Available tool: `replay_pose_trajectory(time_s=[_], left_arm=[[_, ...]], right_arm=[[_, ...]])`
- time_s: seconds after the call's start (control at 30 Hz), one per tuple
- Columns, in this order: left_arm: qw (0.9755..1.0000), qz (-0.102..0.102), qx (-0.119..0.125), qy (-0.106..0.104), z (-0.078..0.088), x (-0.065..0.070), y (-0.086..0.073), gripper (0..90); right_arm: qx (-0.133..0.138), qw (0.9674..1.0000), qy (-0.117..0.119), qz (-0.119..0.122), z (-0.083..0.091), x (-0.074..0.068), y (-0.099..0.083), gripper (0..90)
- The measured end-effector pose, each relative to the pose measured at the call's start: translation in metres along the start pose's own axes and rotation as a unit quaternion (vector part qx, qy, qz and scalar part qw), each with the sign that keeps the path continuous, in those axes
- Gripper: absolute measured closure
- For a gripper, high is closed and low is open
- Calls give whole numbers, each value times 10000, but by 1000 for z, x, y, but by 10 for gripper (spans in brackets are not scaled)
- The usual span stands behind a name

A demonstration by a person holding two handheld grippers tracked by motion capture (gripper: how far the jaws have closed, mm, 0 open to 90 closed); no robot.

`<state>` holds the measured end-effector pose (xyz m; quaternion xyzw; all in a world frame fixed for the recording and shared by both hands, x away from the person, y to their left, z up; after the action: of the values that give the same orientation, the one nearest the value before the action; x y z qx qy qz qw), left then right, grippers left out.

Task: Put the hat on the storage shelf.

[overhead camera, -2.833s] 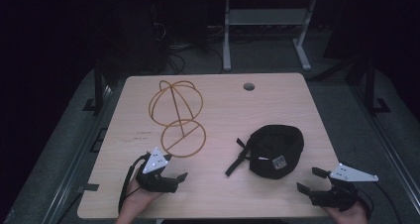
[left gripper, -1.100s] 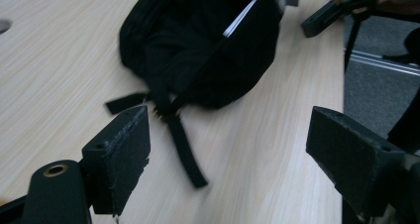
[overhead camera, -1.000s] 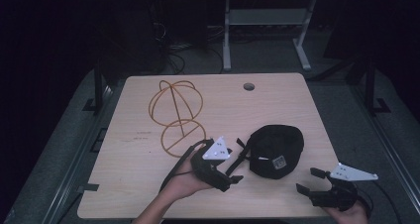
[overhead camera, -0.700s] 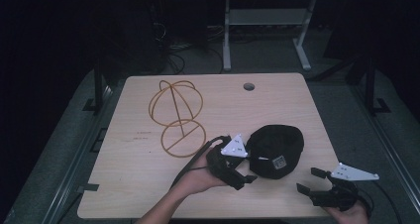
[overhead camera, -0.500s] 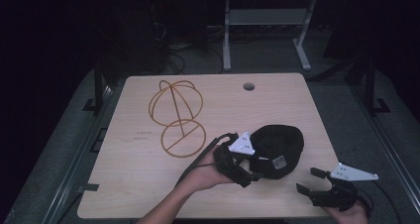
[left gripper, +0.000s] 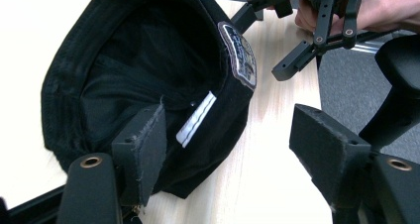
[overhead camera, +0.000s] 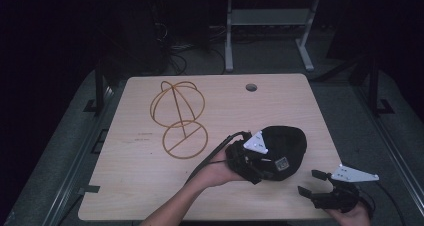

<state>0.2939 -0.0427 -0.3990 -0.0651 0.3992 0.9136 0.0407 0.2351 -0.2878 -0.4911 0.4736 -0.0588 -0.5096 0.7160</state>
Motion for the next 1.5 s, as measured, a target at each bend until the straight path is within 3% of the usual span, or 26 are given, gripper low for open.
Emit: replay_pose_trajectory(time_s=[0.2,0.4,0.47,0.6,0.63,0.67,0.73,0.9,1.03,1.2,1.23,1.27,1.5], left_arm=[[9998,-48,-127,-130,-9,-5,4,338],[9993,-131,-340,-131,-20,-10,6,400],[9987,-101,-439,-242,-25,-11,3,436],[9982,-138,-511,-267,-30,-13,0,492],[9981,-180,-534,-267,-30,-13,0,564],[9979,-190,-541,-293,-30,-13,-1,564],[9980,-258,-467,-339,-29,-12,2,664],[9982,-297,-364,-368,-24,-10,6,767],[9981,-335,-356,-371,-21,-11,9,790],[9992,-202,-14,-348,-6,-16,17,799],[9992,-132,126,-352,1,-19,21,801],[9992,-132,126,-352,1,-19,21,802],[9980,96,541,-307,28,-29,30,804]], right_arm=[[-20,10000,-9,37,-1,-1,0,144],[-15,10000,8,9,-1,-2,0,144],[11,10000,14,9,0,-2,1,144],[-22,10000,11,-10,0,-2,0,143],[-46,10000,12,-10,-1,-1,0,140],[-46,10000,12,-10,-1,-1,0,140],[-65,10000,30,-17,-2,-2,0,141],[-84,9999,133,-13,-5,-5,0,141],[-1,9997,247,-52,-4,-8,1,141],[124,9993,347,-110,-3,-11,3,141],[301,9981,509,-166,-2,-15,7,141],[301,9981,509,-166,-2,-15,7,141],[568,9968,559,-2,-3,-27,17,141]])
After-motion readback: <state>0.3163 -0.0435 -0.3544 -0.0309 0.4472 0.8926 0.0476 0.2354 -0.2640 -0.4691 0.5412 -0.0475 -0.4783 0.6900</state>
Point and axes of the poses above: each handheld gripper's, and its own axes: z roughly backward along the jaws, y roughly out of its top, x roughly to its right, the point moved 4 cm from there along -z, roughly forward along the jaws, and after that the axes turned 15 degrees about -z, right-handed, at the moved point
